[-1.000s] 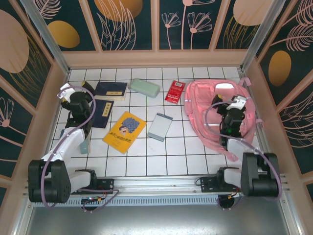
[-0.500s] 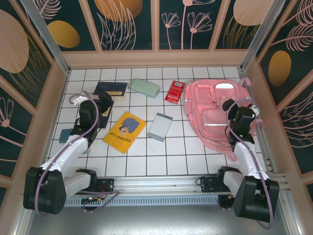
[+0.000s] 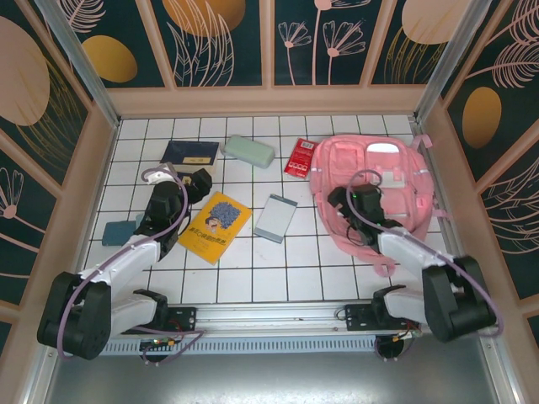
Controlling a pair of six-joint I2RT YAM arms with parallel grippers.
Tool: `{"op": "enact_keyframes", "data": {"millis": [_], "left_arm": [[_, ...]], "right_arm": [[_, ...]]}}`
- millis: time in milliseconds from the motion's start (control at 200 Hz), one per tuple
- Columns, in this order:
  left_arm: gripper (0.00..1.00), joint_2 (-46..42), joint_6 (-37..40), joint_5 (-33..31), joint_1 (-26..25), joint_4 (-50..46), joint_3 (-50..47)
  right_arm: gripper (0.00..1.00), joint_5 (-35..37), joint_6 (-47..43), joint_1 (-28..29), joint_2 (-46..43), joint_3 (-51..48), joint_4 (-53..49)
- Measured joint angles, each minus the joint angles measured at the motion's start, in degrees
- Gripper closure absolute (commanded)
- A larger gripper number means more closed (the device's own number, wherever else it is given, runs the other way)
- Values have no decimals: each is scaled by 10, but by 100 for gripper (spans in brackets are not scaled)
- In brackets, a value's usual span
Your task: Pack the student bag
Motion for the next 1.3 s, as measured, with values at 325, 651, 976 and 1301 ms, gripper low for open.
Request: {"op": "enact_keyframes", "data": {"millis": [325,651,976,1301], "left_arm": [[2,14,14,32,-10,24,0],[2,42,30,42,-88,2,39],[7,178,-35,42,-264,-36,124],[30,345,-102,39,-355,-76,229]], "right_arm": [[1,-31,8,162,232,249,19],[1,15,-59,154,151,252,-52],[1,66,-99,13,-100,103,-125],[1,98,-123,-3,-176,62,-168]]}}
